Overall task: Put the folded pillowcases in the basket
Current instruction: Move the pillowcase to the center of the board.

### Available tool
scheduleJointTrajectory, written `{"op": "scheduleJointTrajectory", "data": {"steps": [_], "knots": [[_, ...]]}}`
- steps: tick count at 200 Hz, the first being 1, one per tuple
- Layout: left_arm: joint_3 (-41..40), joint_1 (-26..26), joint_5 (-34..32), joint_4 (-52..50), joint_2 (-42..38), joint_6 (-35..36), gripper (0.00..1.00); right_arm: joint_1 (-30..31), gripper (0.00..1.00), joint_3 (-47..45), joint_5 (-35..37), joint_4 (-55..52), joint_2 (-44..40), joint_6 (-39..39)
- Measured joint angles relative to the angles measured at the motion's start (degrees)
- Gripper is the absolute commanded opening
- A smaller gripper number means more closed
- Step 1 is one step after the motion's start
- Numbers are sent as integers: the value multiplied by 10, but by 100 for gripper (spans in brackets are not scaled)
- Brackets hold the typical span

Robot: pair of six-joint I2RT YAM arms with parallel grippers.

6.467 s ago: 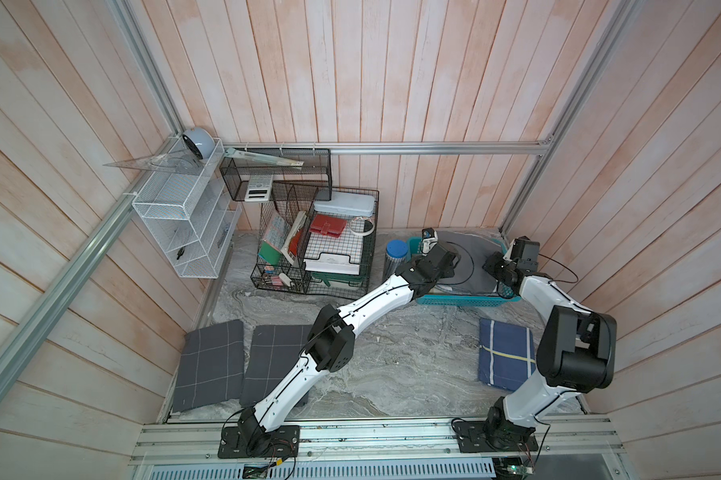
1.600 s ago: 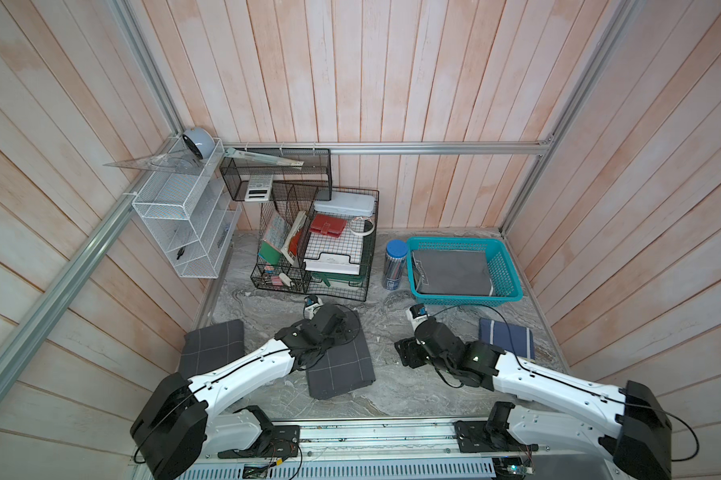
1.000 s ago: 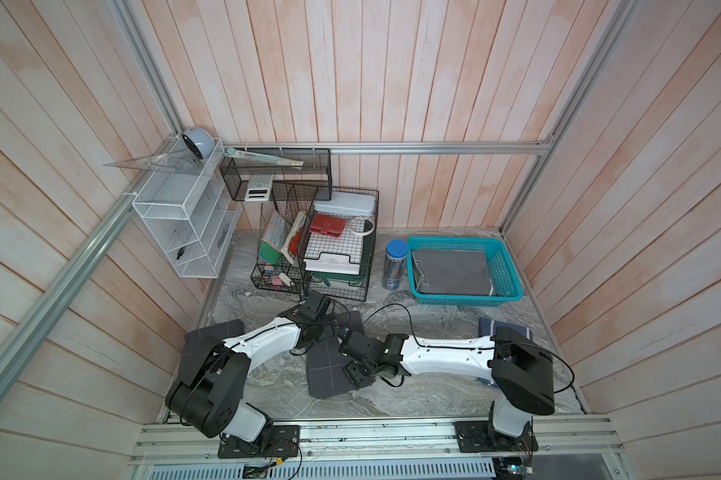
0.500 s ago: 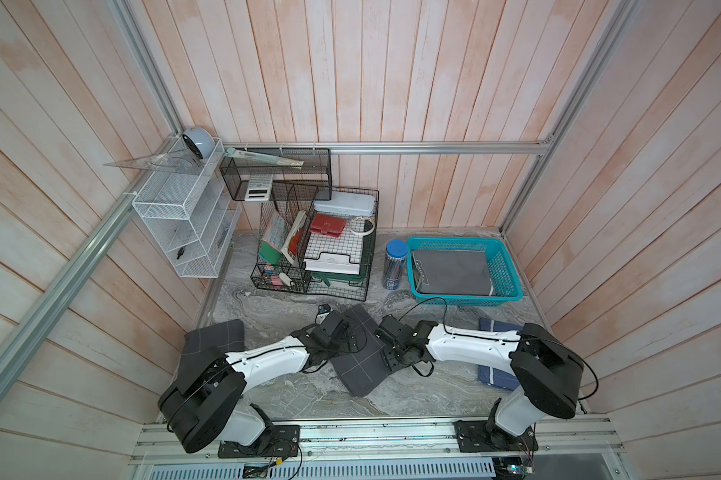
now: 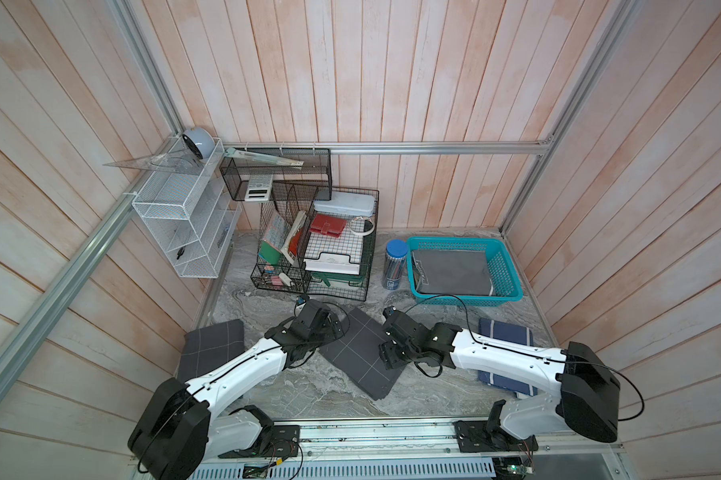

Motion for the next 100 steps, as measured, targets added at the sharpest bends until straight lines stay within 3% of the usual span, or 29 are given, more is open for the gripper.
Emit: {"op": "scheduleJointTrajectory", "data": {"steps": [58, 100], "knots": [[44, -2, 64, 27, 143, 42, 90, 31, 71, -2, -57, 13, 89, 4], [52, -47, 60, 37, 163, 51, 81, -20, 72, -39, -59, 15, 62, 7]]}}
